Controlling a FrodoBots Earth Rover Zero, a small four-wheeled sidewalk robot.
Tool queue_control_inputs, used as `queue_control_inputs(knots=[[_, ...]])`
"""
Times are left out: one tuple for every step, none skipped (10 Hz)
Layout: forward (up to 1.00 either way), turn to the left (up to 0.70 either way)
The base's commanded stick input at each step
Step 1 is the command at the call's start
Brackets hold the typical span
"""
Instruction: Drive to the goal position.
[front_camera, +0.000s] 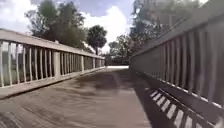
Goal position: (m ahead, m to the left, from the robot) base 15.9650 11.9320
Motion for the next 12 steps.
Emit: queue_control_inputs(knots=[[0.85, 0.0], [0.85, 0.0], [0.85, 0.0], [0.85, 0.0], [0.85, 0.0], [0.85, 0.0], [0.85, 0.0], [0.85, 0.0], [0.85, 0.0], [0.85, 0.0], [0.85, 0.0], [0.85, 0.0]])
